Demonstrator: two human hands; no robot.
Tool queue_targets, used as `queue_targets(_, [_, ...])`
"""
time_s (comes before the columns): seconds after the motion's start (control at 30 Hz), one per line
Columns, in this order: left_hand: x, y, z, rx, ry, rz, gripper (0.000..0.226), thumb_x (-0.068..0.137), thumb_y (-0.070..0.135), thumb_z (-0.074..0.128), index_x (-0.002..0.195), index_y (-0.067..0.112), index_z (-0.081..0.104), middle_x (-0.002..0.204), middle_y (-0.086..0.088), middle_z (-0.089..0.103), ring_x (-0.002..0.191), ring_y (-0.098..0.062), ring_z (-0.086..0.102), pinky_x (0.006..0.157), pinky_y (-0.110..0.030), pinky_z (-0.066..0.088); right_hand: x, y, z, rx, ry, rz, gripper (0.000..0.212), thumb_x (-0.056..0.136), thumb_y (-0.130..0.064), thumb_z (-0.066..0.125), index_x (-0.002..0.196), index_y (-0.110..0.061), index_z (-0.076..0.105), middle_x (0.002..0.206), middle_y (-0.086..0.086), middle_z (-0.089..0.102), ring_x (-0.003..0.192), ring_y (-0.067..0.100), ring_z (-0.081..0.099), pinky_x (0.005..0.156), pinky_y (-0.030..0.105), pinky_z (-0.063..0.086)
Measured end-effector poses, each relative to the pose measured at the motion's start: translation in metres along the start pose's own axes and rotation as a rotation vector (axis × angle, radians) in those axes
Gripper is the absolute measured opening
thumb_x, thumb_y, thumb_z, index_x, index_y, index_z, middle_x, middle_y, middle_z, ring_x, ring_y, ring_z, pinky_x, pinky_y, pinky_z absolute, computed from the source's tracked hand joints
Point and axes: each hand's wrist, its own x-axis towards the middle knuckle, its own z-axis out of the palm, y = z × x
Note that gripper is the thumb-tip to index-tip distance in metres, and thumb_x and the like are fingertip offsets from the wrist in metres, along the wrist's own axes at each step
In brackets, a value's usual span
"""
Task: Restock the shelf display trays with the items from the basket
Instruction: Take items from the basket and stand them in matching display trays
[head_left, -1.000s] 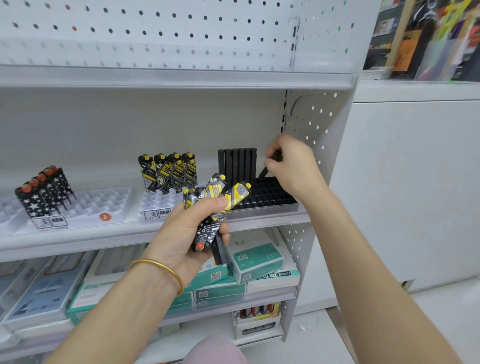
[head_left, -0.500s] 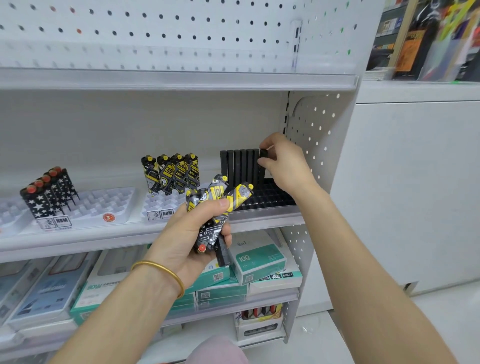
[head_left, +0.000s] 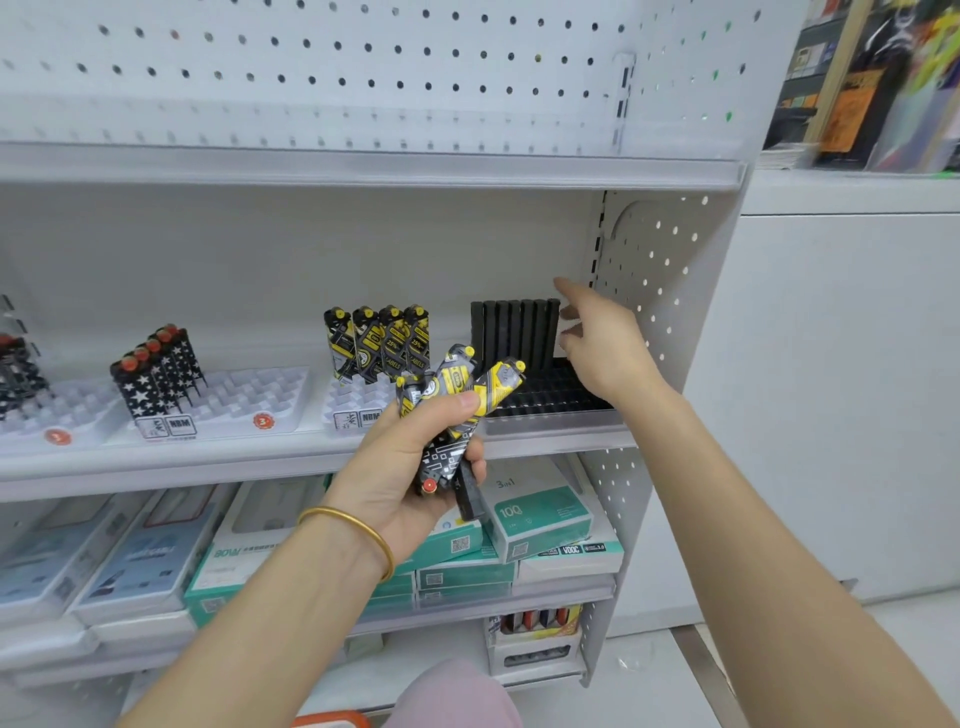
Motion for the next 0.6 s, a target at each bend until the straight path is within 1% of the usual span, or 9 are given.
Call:
queue_targets(0.07, [-0.003, 0.001, -0.003, -0.006, 0.008, 0.006, 0.054, 0.053, 0.014, 0.074, 0.103, 0.01, 0.055, 0.093, -0.011, 0.057, 0.045, -0.013, 0.052, 0.045, -0.024, 0.048, -0.013, -0.01, -0.002, -0.041, 0.211, -0.071, 0.057, 0.087, 0.009, 0.036, 0.14, -0.013, 0.04, 0.122, 0.013, 0.054, 0.111, 0.027, 0.052, 0.092, 0.027, 0.039])
queue_targets(0.1, [-0.005, 0.001, -0.004, -0.008, 0.015, 0.011, 0.054, 0.053, 0.014, 0.074, 0.103, 0.01, 0.055, 0.093, -0.011, 0.057, 0.045, -0.013, 0.052, 0.045, -0.024, 0.048, -0.021, -0.019, -0.004, 0.026, 0.296, -0.102, 0.051, 0.086, 0.008, 0.038, 0.132, -0.013, 0.049, 0.11, 0.01, 0.059, 0.104, 0.025, 0.056, 0.088, 0.026, 0.04])
queue_targets(0.13, [-0.007, 0.002, -0.006, -0.008, 0.024, 0.019, 0.055, 0.052, 0.015, 0.074, 0.104, 0.01, 0.056, 0.092, -0.011, 0.057, 0.045, -0.013, 0.052, 0.045, -0.024, 0.048, -0.029, -0.029, -0.006, 0.142, 0.31, -0.108, 0.041, 0.087, 0.004, 0.042, 0.121, -0.013, 0.057, 0.095, 0.005, 0.061, 0.093, 0.022, 0.06, 0.08, 0.025, 0.043])
queue_targets(0.2, [-0.01, 0.004, -0.011, 0.001, 0.046, 0.045, 0.057, 0.053, 0.015, 0.073, 0.107, 0.01, 0.055, 0.091, -0.011, 0.057, 0.046, -0.013, 0.053, 0.045, -0.024, 0.048, -0.044, -0.05, -0.009, 0.387, 0.116, -0.054, 0.017, 0.092, -0.013, 0.049, 0.099, -0.015, 0.064, 0.074, 0.002, 0.061, 0.063, 0.014, 0.063, 0.058, 0.025, 0.045])
queue_targets(0.23, [-0.012, 0.005, -0.013, 0.012, 0.058, 0.06, 0.056, 0.054, 0.015, 0.073, 0.107, 0.011, 0.055, 0.089, -0.011, 0.058, 0.046, -0.013, 0.052, 0.045, -0.024, 0.048, -0.051, -0.06, -0.009, 0.44, -0.036, -0.02, 0.016, 0.093, -0.024, 0.051, 0.093, -0.015, 0.064, 0.069, 0.003, 0.061, 0.052, 0.013, 0.061, 0.049, 0.025, 0.044])
queue_targets(0.3, [-0.015, 0.008, -0.017, 0.045, 0.078, 0.096, 0.05, 0.056, 0.015, 0.072, 0.104, 0.014, 0.056, 0.078, -0.005, 0.058, 0.048, -0.013, 0.052, 0.046, -0.025, 0.048, -0.057, -0.071, -0.004, 0.466, -0.262, -0.007, 0.026, 0.092, -0.036, 0.054, 0.087, -0.013, 0.065, 0.063, 0.003, 0.061, 0.044, 0.015, 0.057, 0.041, 0.024, 0.041])
queue_targets(0.4, [-0.021, 0.013, -0.024, 0.096, 0.101, 0.132, 0.039, 0.06, 0.02, 0.073, 0.097, 0.017, 0.059, 0.063, 0.002, 0.059, 0.05, -0.013, 0.053, 0.047, -0.026, 0.048, -0.056, -0.077, 0.007, 0.569, -0.352, 0.022, 0.021, 0.088, -0.03, 0.063, 0.078, -0.011, 0.063, 0.064, 0.009, 0.063, 0.038, 0.013, 0.052, 0.038, 0.02, 0.039])
queue_targets(0.47, [-0.024, 0.016, -0.027, 0.106, 0.109, 0.144, 0.037, 0.062, 0.029, 0.073, 0.096, 0.019, 0.062, 0.064, 0.003, 0.062, 0.051, -0.012, 0.054, 0.05, -0.027, 0.049, -0.053, -0.079, 0.012, 0.677, -0.419, 0.107, 0.015, 0.089, -0.023, 0.063, 0.08, -0.01, 0.061, 0.072, 0.015, 0.062, 0.039, 0.009, 0.052, 0.038, 0.018, 0.041])
queue_targets(0.6, [-0.025, 0.025, -0.035, 0.073, 0.139, 0.139, 0.041, 0.065, 0.035, 0.071, 0.099, 0.015, 0.06, 0.065, -0.001, 0.064, 0.048, -0.012, 0.054, 0.047, -0.025, 0.049, -0.046, -0.081, 0.017, 0.895, -0.461, 0.184, 0.004, 0.089, -0.01, 0.06, 0.088, -0.006, 0.06, 0.076, 0.01, 0.055, 0.046, 0.009, 0.057, 0.041, 0.017, 0.045])
